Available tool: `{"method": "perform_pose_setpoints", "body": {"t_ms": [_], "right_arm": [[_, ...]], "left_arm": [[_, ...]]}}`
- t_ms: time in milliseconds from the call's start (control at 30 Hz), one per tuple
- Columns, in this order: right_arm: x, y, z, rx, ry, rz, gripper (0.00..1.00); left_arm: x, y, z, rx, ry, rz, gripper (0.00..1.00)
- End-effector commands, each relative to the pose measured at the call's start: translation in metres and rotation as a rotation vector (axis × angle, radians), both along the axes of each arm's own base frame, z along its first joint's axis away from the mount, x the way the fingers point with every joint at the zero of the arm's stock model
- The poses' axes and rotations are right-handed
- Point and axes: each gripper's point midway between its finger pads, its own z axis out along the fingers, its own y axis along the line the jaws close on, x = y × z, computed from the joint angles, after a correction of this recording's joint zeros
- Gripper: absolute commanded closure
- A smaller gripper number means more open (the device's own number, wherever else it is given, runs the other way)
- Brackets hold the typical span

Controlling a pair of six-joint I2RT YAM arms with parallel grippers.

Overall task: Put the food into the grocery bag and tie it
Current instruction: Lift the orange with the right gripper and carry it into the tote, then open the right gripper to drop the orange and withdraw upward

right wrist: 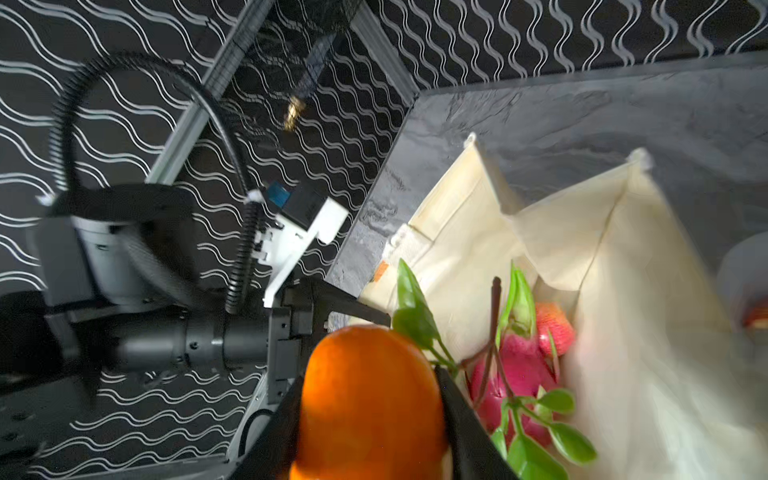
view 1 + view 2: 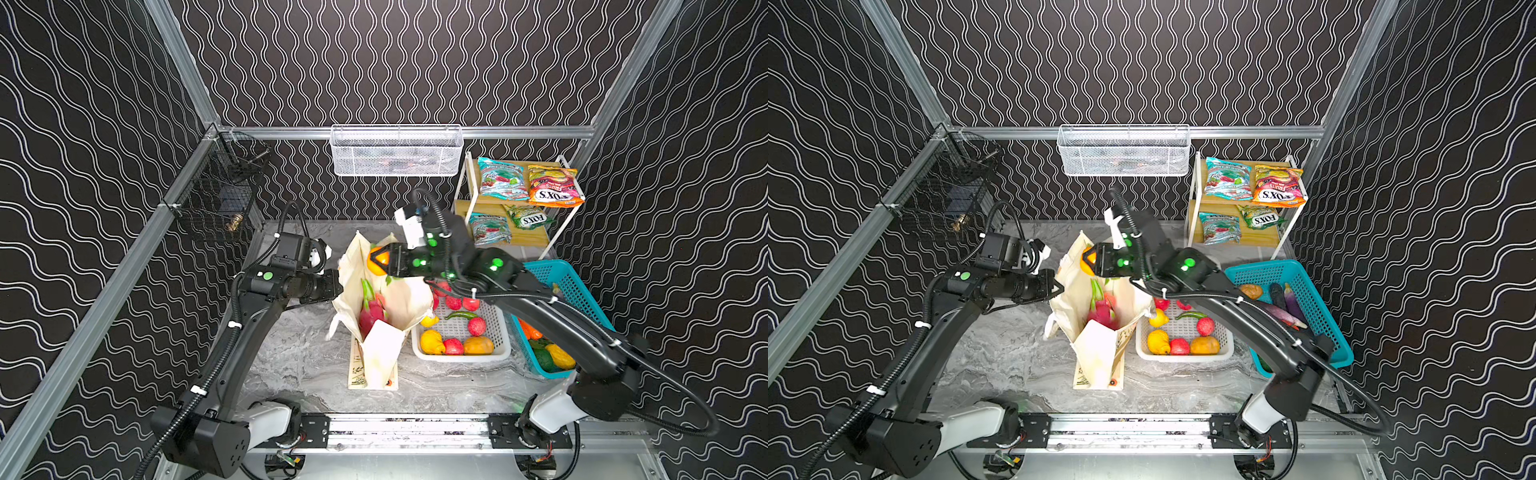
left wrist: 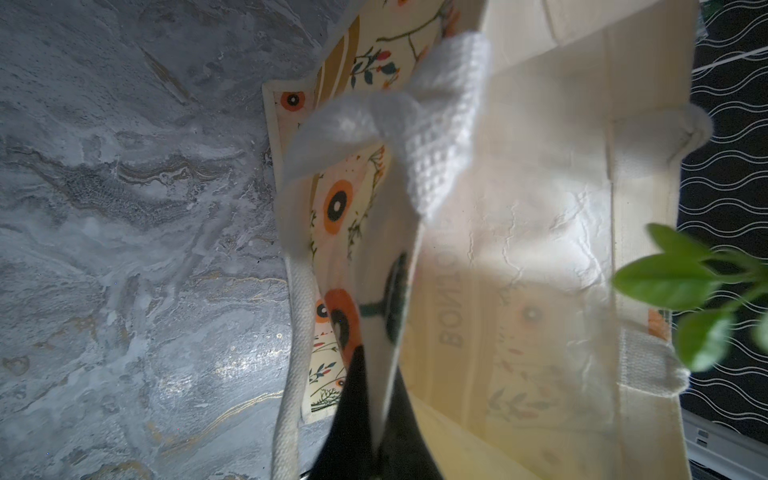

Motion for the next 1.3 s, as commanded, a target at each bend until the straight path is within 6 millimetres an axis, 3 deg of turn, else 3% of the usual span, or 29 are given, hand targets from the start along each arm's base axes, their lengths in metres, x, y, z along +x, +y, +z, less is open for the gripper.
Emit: {"method": "perform_pose_setpoints", "body": {"t_ms": [0,267,567,900,1267], "right_arm": [[0.002,0.012,-0.022,-0.028,0.022,0.007,0.63],[0.019,0.018,-0.117,-0.274,0.116,-0.018,0.63],[0.029,0.023,-0.195,-0.464,0.185,-0.007,0.62],[0.035,0.025,-0.257,-0.583,0.236,0.003,0.59],[0.035,0.02,-0.294,-0.639,0.264,-0.009,0.45]], "left_arm": [[-0.002,-0.001,0.005,-0.007,-0.005,-0.005,1.0],[-0.001,-0.002,0.016,-0.013,-0.027,-0.011,1.0],[0.002,-0.002,0.013,-0.002,-0.022,-0.017,1.0],[0.002,-0.002,0.013,-0.007,-0.03,-0.015,1.0],[0.002,-0.003,0.013,-0.013,-0.035,-0.017,1.0]]}}
